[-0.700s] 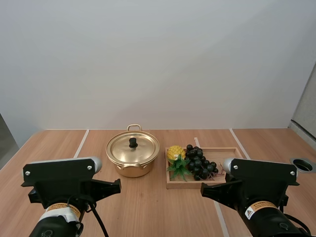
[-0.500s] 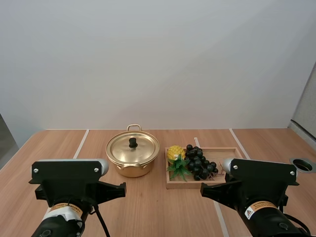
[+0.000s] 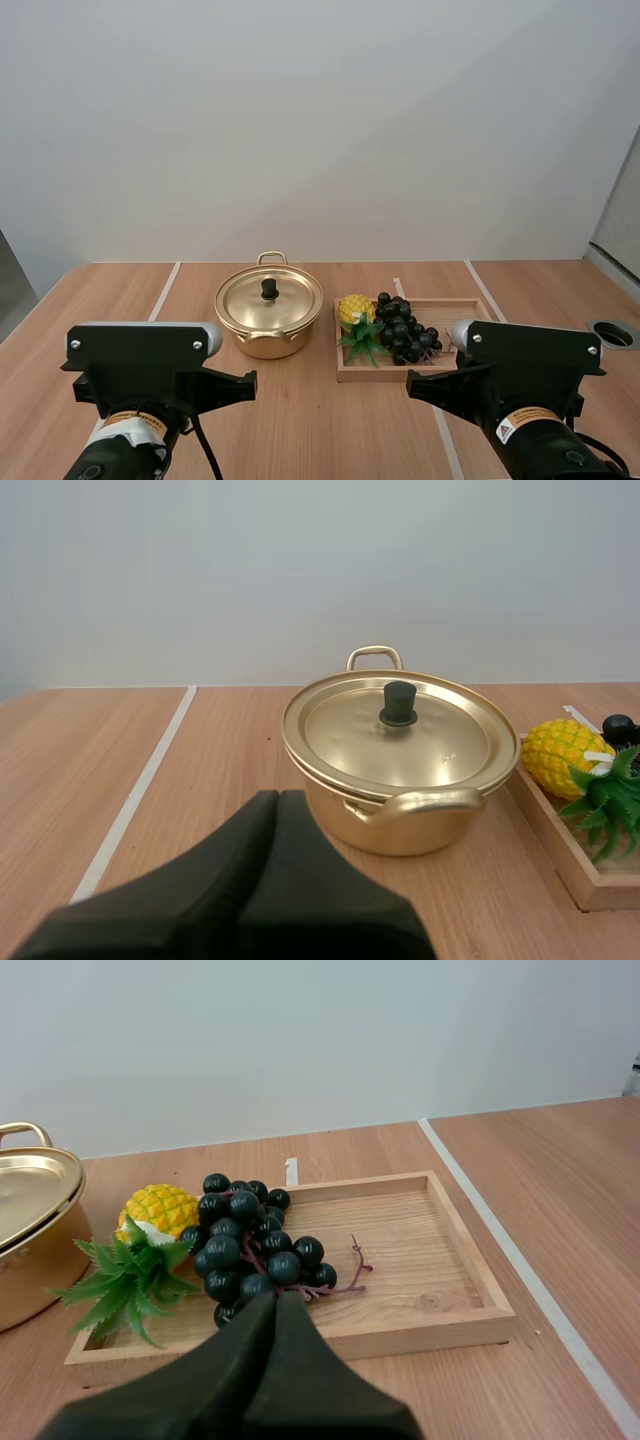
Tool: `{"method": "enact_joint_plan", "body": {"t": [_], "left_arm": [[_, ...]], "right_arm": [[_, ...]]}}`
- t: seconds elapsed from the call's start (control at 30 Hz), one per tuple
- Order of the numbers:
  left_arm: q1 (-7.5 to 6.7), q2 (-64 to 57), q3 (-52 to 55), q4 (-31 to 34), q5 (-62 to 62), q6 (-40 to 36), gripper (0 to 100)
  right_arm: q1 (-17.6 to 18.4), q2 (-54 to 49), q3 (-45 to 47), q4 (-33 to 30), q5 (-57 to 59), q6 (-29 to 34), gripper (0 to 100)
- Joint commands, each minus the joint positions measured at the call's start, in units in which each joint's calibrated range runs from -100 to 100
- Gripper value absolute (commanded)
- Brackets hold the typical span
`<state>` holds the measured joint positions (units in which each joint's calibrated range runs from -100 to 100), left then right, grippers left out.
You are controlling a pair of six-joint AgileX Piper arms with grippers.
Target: Open the pot, put the grape inside, and close it
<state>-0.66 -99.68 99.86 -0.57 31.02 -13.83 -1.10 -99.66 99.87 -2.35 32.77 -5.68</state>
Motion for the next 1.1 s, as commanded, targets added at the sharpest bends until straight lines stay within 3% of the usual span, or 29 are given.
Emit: {"method": "enact_joint_plan", "body": {"t": [0.0, 0.23, 0.63, 0.9, 1.0, 1.07], "left_arm": [[0.06, -0.3, 0.1, -1.0, -3.2, 0.1, 0], [0.06, -0.3, -14.2, -1.0, -3.8, -0.2, 0], [0.06, -0.3, -43.1, -0.9, -3.8, 1.3, 0], [0.06, -0.3, -49.5, -0.9, -3.0, 1.3, 0], [0.20, -0.3, -49.7, -0.9, -3.0, 1.3, 7], [0.40, -0.3, -49.7, -0.9, -3.0, 1.3, 20]], "right_arm": [[0.0, -0.3, 0.1, -0.1, -2.4, -0.3, 0], [0.0, -0.3, -3.4, 0.2, -18.8, -0.2, 0], [0.0, -0.3, -39.4, 0.2, -18.9, -0.2, 0], [0.0, -0.3, -48.3, 0.2, -18.8, -0.2, 0], [0.0, -0.3, -48.8, -0.9, -17.5, -0.2, 0], [0.0, -0.3, -48.8, -2.0, -16.0, -0.2, 12]]}}
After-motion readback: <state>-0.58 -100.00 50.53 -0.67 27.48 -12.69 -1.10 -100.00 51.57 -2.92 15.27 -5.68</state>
